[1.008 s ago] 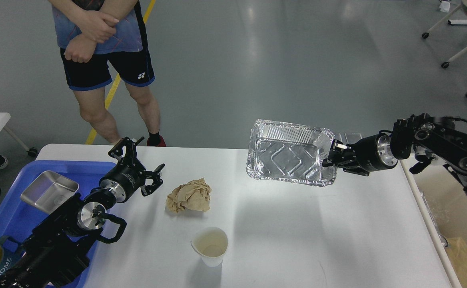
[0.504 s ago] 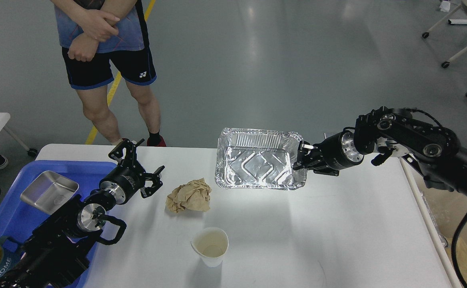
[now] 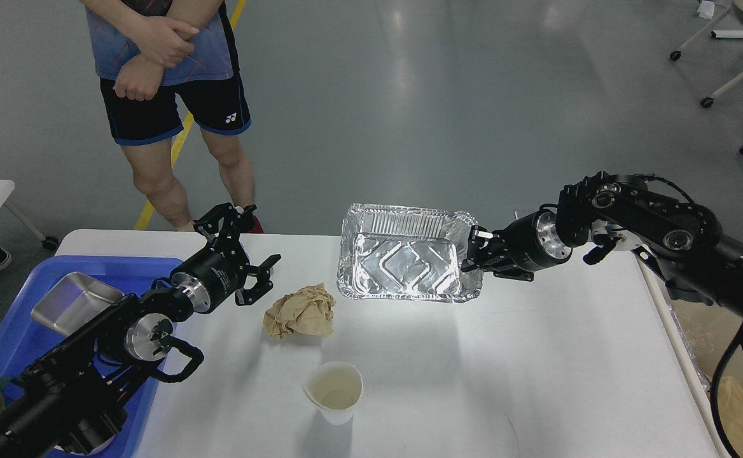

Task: Tidy desktop
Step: 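Hold the foil tray aloft and reach the left gripper toward the paper cup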

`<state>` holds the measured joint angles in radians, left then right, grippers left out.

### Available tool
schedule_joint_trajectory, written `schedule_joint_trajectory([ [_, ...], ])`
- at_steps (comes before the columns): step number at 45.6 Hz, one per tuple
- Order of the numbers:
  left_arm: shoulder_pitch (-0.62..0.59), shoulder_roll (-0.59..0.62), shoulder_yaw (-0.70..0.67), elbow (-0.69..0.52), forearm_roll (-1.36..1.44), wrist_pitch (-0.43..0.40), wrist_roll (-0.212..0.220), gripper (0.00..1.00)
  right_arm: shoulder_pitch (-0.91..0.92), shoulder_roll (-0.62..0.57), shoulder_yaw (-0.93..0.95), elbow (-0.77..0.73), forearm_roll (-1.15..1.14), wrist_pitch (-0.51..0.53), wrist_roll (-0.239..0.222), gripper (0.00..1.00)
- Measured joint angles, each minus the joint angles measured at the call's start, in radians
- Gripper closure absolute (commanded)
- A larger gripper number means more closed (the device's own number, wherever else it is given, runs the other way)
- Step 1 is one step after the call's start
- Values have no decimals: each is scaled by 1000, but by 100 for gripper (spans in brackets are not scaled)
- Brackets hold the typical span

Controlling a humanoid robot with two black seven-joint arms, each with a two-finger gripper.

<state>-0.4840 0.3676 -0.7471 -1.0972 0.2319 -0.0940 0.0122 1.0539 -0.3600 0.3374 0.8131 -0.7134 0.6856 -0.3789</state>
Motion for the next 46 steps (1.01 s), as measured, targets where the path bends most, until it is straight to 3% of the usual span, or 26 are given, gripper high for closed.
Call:
schedule_joint_trajectory([
  [9,-2,284,210,-217,26,7,-1,3,0,-3,0,1,0,-1,1,100],
  [19,-8,609,283,-483,150,1,-3,3,-2,-1,2,2,0,-3,1,100],
  [38,-17,1060,368,-637,174,-126,32,3,-12,0,9,2,0,-8,3,100],
  [46,-19,1178,363,-647,179,-165,32,3,-12,1,9,2,0,-8,3,100],
])
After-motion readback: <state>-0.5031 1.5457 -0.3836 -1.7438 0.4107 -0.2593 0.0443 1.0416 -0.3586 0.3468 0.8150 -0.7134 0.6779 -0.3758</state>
